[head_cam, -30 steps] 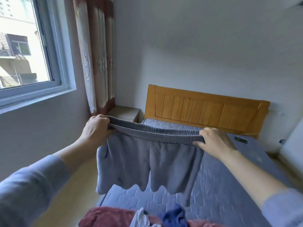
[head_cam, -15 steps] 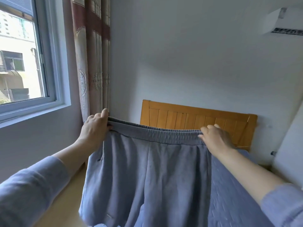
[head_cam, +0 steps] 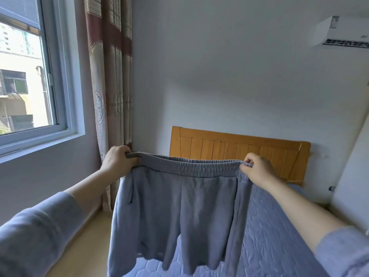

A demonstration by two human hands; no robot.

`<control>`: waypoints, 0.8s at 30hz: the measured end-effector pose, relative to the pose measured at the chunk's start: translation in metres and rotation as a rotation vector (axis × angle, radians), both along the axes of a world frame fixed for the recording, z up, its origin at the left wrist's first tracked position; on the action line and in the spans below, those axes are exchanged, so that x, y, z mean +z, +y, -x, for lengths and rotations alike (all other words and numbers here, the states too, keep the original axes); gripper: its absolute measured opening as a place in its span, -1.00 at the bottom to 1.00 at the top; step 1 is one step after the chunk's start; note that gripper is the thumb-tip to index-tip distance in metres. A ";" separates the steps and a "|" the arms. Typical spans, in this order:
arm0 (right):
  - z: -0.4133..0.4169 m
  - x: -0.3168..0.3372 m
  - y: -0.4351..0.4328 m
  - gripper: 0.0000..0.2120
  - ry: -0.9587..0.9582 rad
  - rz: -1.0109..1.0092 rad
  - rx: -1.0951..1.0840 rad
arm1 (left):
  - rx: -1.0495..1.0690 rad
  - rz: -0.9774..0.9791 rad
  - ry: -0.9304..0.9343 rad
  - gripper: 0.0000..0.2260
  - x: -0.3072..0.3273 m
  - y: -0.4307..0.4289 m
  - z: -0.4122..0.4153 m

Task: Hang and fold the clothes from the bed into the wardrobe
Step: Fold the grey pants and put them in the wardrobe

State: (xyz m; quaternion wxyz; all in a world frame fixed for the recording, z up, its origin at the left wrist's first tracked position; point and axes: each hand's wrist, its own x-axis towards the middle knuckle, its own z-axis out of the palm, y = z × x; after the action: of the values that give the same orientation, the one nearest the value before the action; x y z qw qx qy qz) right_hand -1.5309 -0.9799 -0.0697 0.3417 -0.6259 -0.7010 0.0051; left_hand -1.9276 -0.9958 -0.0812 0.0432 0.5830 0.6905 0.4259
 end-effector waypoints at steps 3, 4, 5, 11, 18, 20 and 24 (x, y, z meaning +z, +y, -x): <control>-0.001 -0.006 0.000 -0.85 0.202 0.052 -0.003 | -0.004 -0.038 -0.202 -0.66 -0.002 0.002 -0.007; -0.002 -0.008 0.000 -0.86 0.271 0.063 -0.006 | 0.003 -0.038 -0.238 -0.69 -0.003 0.002 -0.009; -0.002 -0.009 0.000 -0.87 0.343 0.069 -0.013 | 0.006 -0.036 -0.253 -0.73 -0.004 0.002 -0.011; 0.002 -0.014 0.001 -0.82 0.725 0.015 -0.094 | 0.006 -0.016 -0.364 -0.73 -0.004 0.001 -0.017; -0.003 -0.026 0.002 -0.79 0.746 0.071 -0.117 | -0.017 0.109 -0.625 -0.75 -0.011 -0.001 -0.028; -0.009 -0.027 0.000 -0.94 0.744 0.068 -0.106 | -0.033 0.115 -0.608 -0.75 -0.012 -0.002 -0.027; -0.022 -0.028 -0.003 -0.88 0.640 0.032 -0.076 | -0.074 0.068 -0.449 -0.79 -0.008 -0.006 -0.026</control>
State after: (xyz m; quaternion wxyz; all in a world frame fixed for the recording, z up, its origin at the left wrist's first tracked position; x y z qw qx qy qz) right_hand -1.5089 -0.9830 -0.0982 0.5348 -0.6237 -0.5338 0.2001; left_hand -1.9016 -1.0019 -0.0894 0.2311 0.4968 0.6556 0.5196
